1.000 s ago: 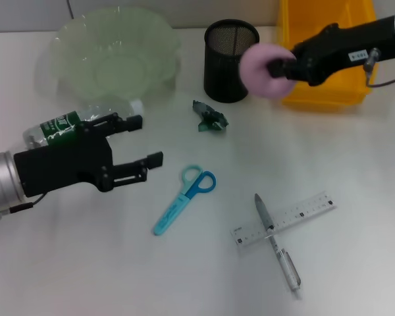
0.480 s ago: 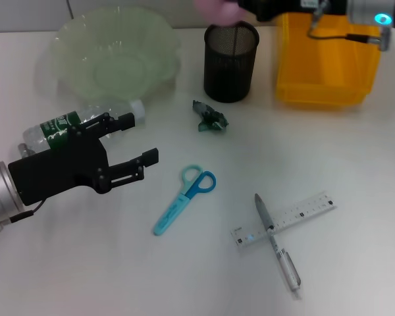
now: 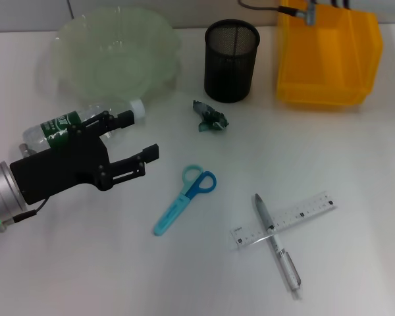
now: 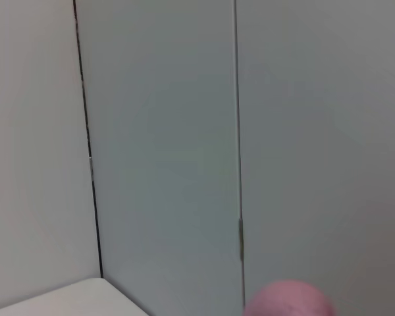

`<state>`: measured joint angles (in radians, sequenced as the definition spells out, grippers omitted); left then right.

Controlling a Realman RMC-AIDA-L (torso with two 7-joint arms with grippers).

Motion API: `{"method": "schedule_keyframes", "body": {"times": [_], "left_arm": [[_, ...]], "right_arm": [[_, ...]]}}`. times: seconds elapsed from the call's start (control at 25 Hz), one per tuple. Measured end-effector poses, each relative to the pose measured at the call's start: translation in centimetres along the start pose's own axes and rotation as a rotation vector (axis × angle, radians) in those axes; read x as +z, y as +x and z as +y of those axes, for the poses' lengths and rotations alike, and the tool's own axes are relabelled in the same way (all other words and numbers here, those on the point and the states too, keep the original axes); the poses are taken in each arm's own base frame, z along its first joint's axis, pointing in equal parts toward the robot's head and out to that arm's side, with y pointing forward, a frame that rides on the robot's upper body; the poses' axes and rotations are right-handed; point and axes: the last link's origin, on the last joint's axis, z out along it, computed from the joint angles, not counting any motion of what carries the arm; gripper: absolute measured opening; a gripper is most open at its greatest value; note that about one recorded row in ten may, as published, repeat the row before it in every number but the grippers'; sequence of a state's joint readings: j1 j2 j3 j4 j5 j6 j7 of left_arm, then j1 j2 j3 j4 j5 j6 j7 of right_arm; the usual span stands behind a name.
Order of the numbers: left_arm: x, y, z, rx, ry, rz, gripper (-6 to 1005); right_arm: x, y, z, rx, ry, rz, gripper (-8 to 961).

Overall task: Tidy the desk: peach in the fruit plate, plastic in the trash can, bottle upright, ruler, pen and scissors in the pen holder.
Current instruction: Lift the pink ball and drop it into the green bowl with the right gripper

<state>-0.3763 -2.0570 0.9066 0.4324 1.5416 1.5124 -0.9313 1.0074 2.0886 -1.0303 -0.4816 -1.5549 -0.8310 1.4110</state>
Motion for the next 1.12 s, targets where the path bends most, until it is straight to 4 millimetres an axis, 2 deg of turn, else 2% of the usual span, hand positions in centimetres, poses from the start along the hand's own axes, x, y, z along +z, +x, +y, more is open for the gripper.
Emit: {"method": "schedule_keyframes", "body": {"times": [0.24, 0.52, 0.72, 1.12], "left_arm": [[0.1, 0.0, 0.0, 0.002, -0.007, -0.002, 756], [0.2, 0.1, 0.1, 0.003, -0.011, -0.001, 754], [0.3, 0.0, 0.0, 0.010, -0.013, -0.012, 753], [0.6, 0.2, -0.1, 0.022, -0.018, -0.012, 750]], "right_arm": [[2.6, -1.1, 1.2, -0.022, 0.027, 0.022, 38], [4.2, -2.4, 2.2, -0.040, 0.013, 0.025, 43], [4.4, -2.2, 2.2, -0.041, 0.021, 0.039, 47], [4.2, -0.4, 2.5, -0.029, 0.011, 0.087, 54]]}}
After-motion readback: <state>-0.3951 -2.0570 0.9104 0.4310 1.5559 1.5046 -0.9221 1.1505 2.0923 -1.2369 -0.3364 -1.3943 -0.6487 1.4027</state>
